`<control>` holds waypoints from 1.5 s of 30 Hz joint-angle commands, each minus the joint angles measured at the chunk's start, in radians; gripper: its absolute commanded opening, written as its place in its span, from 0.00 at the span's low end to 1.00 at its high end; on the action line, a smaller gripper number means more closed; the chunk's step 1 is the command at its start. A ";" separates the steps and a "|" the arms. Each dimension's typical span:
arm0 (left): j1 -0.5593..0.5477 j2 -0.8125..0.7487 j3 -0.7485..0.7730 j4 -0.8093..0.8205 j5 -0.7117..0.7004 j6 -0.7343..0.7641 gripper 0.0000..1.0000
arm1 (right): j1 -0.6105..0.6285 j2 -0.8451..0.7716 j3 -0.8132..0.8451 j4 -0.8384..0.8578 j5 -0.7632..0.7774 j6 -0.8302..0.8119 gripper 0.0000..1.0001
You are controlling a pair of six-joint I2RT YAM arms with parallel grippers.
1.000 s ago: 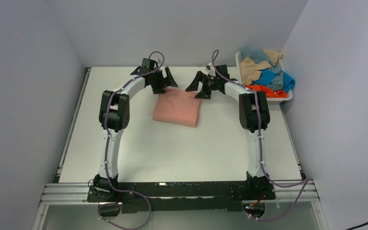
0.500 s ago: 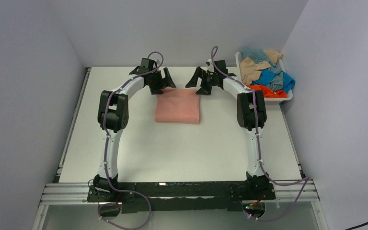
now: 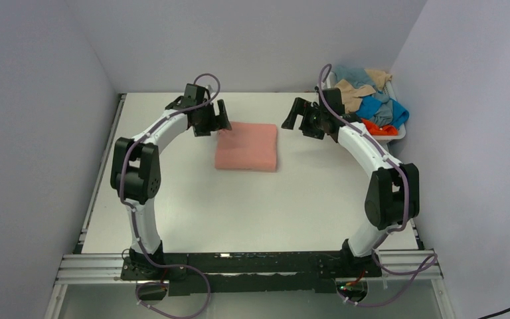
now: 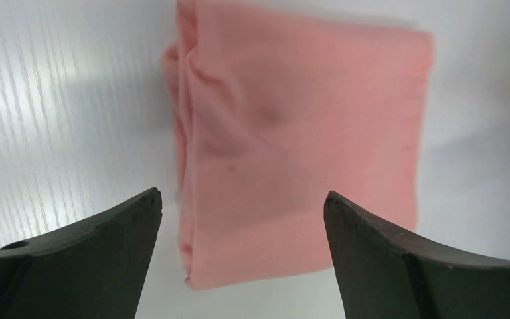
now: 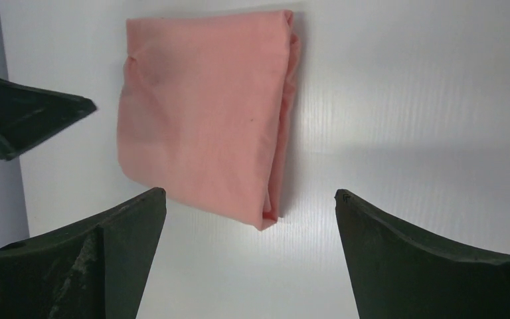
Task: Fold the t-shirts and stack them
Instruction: Smooth out wrinkles on the folded tshirt, then put the neatly folded tshirt into the corner of the board with the left arm
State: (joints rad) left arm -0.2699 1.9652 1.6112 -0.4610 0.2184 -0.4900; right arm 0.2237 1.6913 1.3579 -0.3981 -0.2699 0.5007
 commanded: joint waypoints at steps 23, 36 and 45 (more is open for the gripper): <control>0.090 0.186 0.098 -0.166 -0.319 0.078 0.00 | -0.071 -0.242 -0.117 -0.136 0.365 -0.119 1.00; 0.390 0.394 0.508 -0.235 -0.318 0.387 0.00 | -0.081 -0.196 -0.018 -0.225 0.463 -0.100 1.00; 0.507 0.532 0.777 -0.210 -0.281 0.411 0.00 | -0.081 -0.175 0.044 -0.292 0.536 -0.035 1.00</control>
State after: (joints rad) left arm 0.2115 2.4538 2.2379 -0.6861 -0.0814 -0.1051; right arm 0.1471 1.5215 1.3518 -0.6613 0.2100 0.4240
